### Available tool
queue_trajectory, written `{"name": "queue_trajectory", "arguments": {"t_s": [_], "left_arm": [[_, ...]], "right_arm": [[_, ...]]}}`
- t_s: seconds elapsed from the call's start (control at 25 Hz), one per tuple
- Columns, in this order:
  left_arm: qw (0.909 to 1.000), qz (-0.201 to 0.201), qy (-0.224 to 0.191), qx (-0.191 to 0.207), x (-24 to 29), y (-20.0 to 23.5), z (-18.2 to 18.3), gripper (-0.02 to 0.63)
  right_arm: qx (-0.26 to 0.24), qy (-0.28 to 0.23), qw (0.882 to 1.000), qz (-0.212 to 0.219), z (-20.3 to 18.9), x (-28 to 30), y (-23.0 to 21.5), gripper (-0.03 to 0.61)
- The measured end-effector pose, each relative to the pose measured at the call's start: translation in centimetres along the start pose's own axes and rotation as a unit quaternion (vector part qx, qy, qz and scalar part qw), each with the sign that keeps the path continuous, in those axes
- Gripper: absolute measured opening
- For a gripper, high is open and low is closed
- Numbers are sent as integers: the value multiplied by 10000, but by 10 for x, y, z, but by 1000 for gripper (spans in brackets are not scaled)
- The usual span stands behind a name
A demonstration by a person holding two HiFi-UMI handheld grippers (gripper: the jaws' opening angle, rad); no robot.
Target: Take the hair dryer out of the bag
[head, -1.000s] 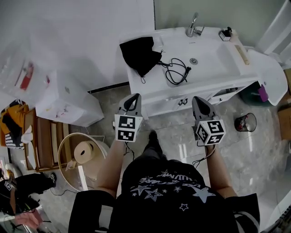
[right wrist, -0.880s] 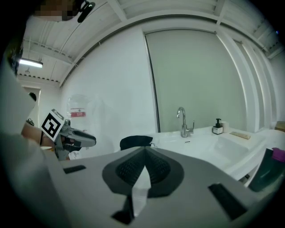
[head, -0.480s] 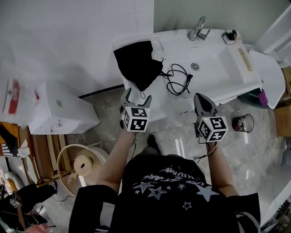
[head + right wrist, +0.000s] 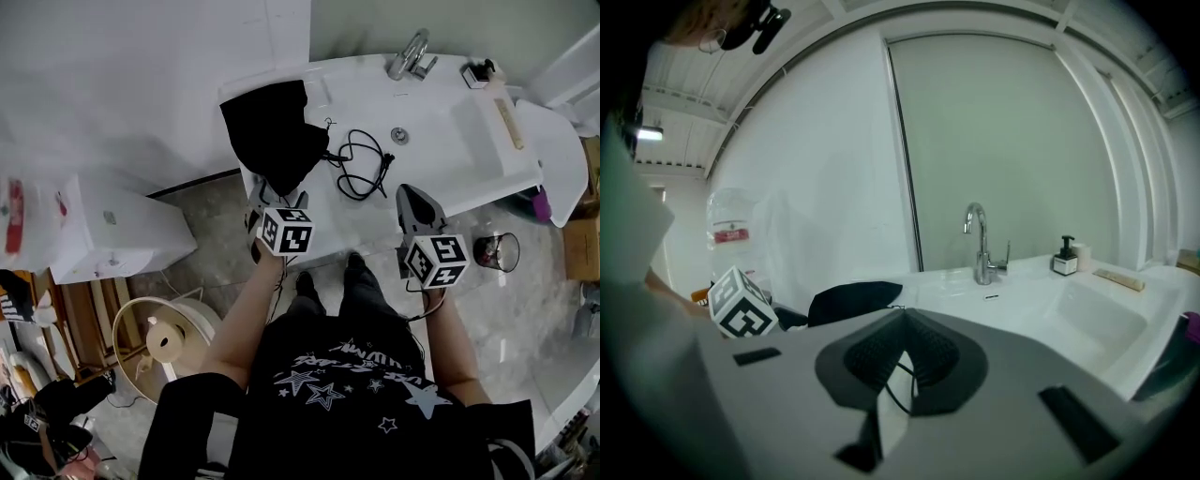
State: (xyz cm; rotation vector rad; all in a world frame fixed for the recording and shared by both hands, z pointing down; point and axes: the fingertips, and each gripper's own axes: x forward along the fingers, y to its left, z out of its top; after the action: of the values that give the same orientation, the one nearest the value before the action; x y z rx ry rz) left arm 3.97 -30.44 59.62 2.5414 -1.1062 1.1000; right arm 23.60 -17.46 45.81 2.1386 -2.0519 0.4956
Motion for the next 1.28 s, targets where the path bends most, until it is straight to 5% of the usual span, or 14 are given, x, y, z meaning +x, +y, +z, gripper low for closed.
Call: {"name": "queue_trajectory", "arguments": {"t_s": [0.4, 0.48, 0.6, 0.92, 1.2, 1.28], "left_arm": [[9923, 936, 456, -670, 9, 8, -8, 257], [9907, 1104, 418, -676, 7, 11, -6, 203], [9880, 1378, 388, -581, 1, 15, -4, 39], [9902, 922, 334, -996, -9, 12, 7, 18], [9897, 786, 335, -1151, -15, 13, 12, 17], [9891, 774, 335, -1206, -16, 12, 14, 17]], "right_arm": [[-155, 293, 9956, 879, -9, 29, -16, 6], [-164, 340, 9940, 1029, -11, 33, -16, 6], [-270, 410, 9910, 1243, -13, 42, -14, 6], [-734, 1005, 9724, 1975, -30, 88, 7, 6], [-1854, 1431, 9358, 2634, -49, 135, 43, 8], [-1926, 1611, 9261, 2815, -57, 146, 50, 74]]}}
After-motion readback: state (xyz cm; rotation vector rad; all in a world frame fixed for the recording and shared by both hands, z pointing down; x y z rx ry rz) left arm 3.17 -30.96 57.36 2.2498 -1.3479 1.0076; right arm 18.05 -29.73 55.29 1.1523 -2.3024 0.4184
